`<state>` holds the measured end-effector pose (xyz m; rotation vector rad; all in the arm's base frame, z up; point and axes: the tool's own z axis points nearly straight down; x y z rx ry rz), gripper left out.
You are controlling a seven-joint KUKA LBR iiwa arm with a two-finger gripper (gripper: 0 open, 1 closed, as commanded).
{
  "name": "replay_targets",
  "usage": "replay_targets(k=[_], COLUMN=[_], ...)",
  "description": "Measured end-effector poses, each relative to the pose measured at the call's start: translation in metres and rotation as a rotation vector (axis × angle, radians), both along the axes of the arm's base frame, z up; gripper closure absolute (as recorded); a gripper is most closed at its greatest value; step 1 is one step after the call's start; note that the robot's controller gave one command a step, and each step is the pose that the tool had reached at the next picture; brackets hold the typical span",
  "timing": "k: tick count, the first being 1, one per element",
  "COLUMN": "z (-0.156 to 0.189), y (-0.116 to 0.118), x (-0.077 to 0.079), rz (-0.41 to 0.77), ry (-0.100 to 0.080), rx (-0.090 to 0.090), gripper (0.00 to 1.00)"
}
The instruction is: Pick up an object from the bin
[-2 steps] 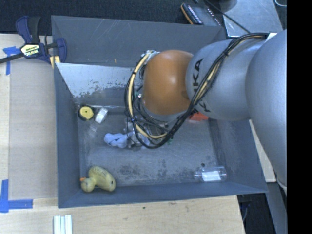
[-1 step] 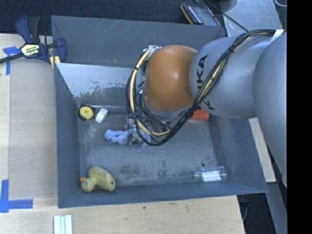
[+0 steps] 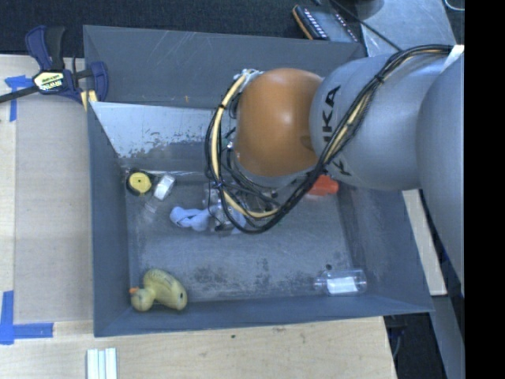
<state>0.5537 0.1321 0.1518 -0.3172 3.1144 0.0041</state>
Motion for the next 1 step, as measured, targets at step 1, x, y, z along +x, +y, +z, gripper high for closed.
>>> replay_targets(k=[1], z=[0.0055], y=[0.0000], x=[0.0002], rz=[0.000], ry=[0.000], rx=[0.000], gripper=[1.00])
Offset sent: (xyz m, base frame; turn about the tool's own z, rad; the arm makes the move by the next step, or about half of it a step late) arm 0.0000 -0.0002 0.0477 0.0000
